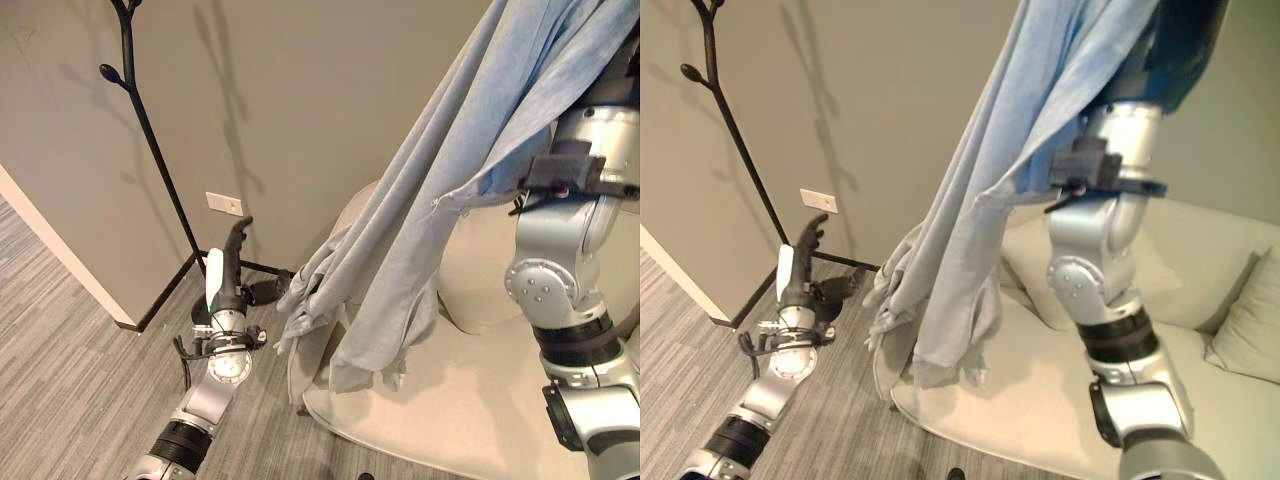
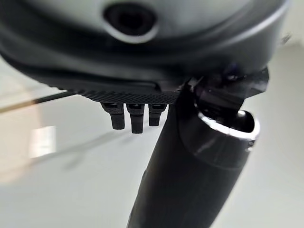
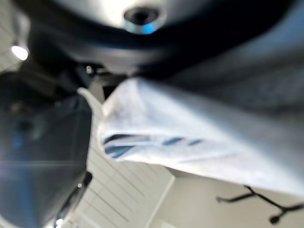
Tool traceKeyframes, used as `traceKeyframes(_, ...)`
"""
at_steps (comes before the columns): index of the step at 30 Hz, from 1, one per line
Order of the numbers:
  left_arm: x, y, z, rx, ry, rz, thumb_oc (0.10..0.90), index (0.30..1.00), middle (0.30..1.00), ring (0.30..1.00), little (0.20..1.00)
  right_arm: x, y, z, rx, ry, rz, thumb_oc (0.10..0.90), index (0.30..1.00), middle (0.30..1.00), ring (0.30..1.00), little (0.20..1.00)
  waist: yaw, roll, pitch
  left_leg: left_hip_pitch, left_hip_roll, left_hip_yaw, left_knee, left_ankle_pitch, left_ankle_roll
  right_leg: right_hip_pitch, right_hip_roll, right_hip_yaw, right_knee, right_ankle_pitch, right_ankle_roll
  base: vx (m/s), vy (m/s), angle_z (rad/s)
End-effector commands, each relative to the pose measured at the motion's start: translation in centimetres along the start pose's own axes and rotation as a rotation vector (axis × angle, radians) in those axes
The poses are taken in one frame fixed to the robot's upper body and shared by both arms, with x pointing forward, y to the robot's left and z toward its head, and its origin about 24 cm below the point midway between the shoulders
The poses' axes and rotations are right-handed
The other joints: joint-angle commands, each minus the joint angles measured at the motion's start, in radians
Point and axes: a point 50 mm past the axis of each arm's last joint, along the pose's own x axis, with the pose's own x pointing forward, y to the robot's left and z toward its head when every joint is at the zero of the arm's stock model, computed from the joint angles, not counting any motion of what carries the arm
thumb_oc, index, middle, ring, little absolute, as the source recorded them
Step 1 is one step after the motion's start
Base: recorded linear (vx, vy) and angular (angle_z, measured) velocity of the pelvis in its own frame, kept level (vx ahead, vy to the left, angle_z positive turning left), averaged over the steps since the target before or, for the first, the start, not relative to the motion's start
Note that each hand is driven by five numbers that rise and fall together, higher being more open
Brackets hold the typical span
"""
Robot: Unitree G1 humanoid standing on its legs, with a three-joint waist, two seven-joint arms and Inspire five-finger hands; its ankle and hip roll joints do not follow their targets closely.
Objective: Hang the clothes on the sofa on the clothes rack.
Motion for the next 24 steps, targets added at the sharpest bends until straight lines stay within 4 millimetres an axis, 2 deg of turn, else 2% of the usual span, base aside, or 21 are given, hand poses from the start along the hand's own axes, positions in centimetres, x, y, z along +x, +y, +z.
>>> traceKeyframes(1, 1.8, -0.6, 4.1, -0.105, -0.225, -0.043, 0.800, 0.900, 0.900, 0.900, 0.900, 2.7, 1.8, 1.9, 0.023, -0.155, 0.071, 0.400, 0.300, 0.300, 0.300, 0.300, 0.021, -0.025, -0.155, 0.030, 0.102, 0.050, 0.004, -0.070, -0.085, 0.055, -0.113, -0.052, 0.022, -0.035, 0.098, -0.01, -0.002, -0.05)
traceKeyframes(4, 1.3, -2.6, 4.4, -0.281, -0.168, -0.160, 0.800, 0.900, 0.900, 0.900, 0.900, 3.3, 2.1, 1.8, 0.021, -0.160, 0.072, 0.400, 0.300, 0.300, 0.300, 0.300, 0.016, -0.028, -0.153, 0.032, 0.101, 0.049, 0.004, -0.071, -0.082, 0.057, -0.113, -0.049, 0.024, -0.033, 0.097, -0.02, -0.002, -0.05)
traceKeyframes(5, 0.5, -4.2, 4.8, -0.432, -0.125, -0.268, 0.800, 0.900, 0.900, 0.900, 0.900, 3.5, 2.4, 1.5, 0.032, -0.158, 0.069, 0.400, 0.300, 0.300, 0.300, 0.300, 0.015, -0.029, -0.148, 0.036, 0.100, 0.048, 0.004, -0.075, -0.080, 0.059, -0.113, -0.049, 0.028, -0.034, 0.097, 0.00, 0.000, 0.00)
traceKeyframes(6, 0.6, -4.1, 4.8, -0.433, -0.125, -0.268, 0.800, 0.900, 0.900, 0.900, 0.900, 3.5, 2.4, 1.6, 0.032, -0.159, 0.069, 0.400, 0.300, 0.300, 0.300, 0.300, 0.015, -0.029, -0.149, 0.033, 0.100, 0.048, 0.004, -0.073, -0.080, 0.058, -0.114, -0.049, 0.026, -0.031, 0.096, 0.00, 0.000, 0.00)
traceKeyframes(7, -0.3, -5.5, 5.2, -0.517, -0.098, -0.378, 0.800, 0.900, 0.900, 0.900, 0.900, 3.9, 2.6, 1.5, 0.044, -0.165, 0.060, 0.400, 0.300, 0.300, 0.300, 0.300, 0.013, -0.029, -0.147, 0.035, 0.100, 0.047, 0.004, -0.078, -0.078, 0.058, -0.115, -0.047, 0.028, -0.031, 0.097, 0.00, 0.000, 0.00)
traceKeyframes(9, -1.1, -6.5, 5.1, -0.591, -0.055, -0.474, 0.800, 0.900, 0.900, 0.900, 0.900, 4.3, 2.8, 1.6, 0.068, -0.175, 0.049, 0.400, 0.300, 0.300, 0.300, 0.300, 0.012, -0.030, -0.144, 0.033, 0.098, 0.047, 0.004, -0.078, -0.074, 0.054, -0.115, -0.043, 0.028, -0.025, 0.096, 0.00, 0.000, 0.00)
traceKeyframes(10, -1.8, -7.3, 5.1, -0.596, -0.039, -0.556, 0.800, 0.900, 0.900, 0.900, 0.900, 4.6, 2.9, 1.4, 0.095, -0.175, 0.039, 0.400, 0.300, 0.300, 0.300, 0.300, 0.010, -0.029, -0.143, 0.033, 0.097, 0.047, 0.004, -0.079, -0.072, 0.053, -0.115, -0.038, 0.028, -0.023, 0.096, 0.00, 0.000, 0.00)
traceKeyframes(11, -1.7, -7.2, 5.1, -0.596, -0.039, -0.557, 0.800, 0.900, 0.900, 0.900, 0.900, 4.6, 2.8, 1.4, 0.095, -0.175, 0.039, 0.400, 0.300, 0.300, 0.300, 0.300, 0.011, -0.030, -0.143, 0.033, 0.096, 0.047, 0.004, -0.079, -0.072, 0.053, -0.115, -0.038, 0.028, -0.023, 0.096, 0.00, 0.000, 0.00)
traceKeyframes(15, -2.8, -9.5, 3.8, -0.365, -0.049, -0.751, 0.800, 0.900, 0.900, 0.900, 0.900, 4.7, 3.4, 1.0, 0.195, -0.181, 0.024, 0.400, 0.300, 0.300, 0.300, 0.300, -0.004, -0.027, -0.140, 0.038, 0.093, 0.057, 0.004, -0.085, -0.070, 0.047, -0.115, -0.024, 0.032, -0.022, 0.098, 0.00, 0.000, 0.00)
traceKeyframes(18, -3.2, -11.1, 3.2, -0.189, -0.083, -0.818, 0.800, 0.900, 0.900, 0.900, 0.900, 4.5, 3.6, 0.7, 0.254, -0.181, 0.012, 0.400, 0.300, 0.300, 0.300, 0.300, -0.017, -0.028, -0.140, 0.043, 0.092, 0.064, 0.004, -0.089, -0.068, 0.045, -0.116, -0.017, 0.038, -0.026, 0.097, 0.02, 0.008, -0.09)
traceKeyframes(20, -3.3, -11.9, 3.3, -0.136, -0.107, -0.831, 0.800, 0.900, 0.900, 0.900, 0.900, 4.4, 3.7, 0.7, 0.270, -0.184, 0.012, 0.400, 0.300, 0.300, 0.300, 0.300, -0.022, -0.028, -0.139, 0.044, 0.091, 0.065, 0.004, -0.089, -0.068, 0.043, -0.116, -0.015, 0.041, -0.028, 0.097, 0.01, -0.002, -0.07)
traceKeyframes(22, -3.9, -14.6, 3.1, 0.025, -0.151, -0.890, 0.800, 0.900, 0.900, 0.900, 0.900, 3.9, 4.3, 0.6, 0.316, -0.187, 0.027, 0.400, 0.300, 0.300, 0.300, 0.300, -0.043, -0.028, -0.141, 0.046, 0.091, 0.071, 0.004, -0.090, -0.067, 0.039, -0.114, -0.008, 0.048, -0.030, 0.096, 0.02, -0.013, -0.05)
traceKeyframes(24, -4.0, -15.9, 3.3, 0.089, -0.170, -0.907, 0.800, 0.900, 0.900, 0.900, 0.900, 3.7, 4.8, 0.6, 0.339, -0.190, 0.035, 0.400, 0.300, 0.300, 0.300, 0.300, -0.051, -0.027, -0.143, 0.046, 0.090, 0.072, 0.004, -0.090, -0.067, 0.036, -0.114, -0.006, 0.051, -0.033, 0.096, 0.01, -0.021, -0.04)
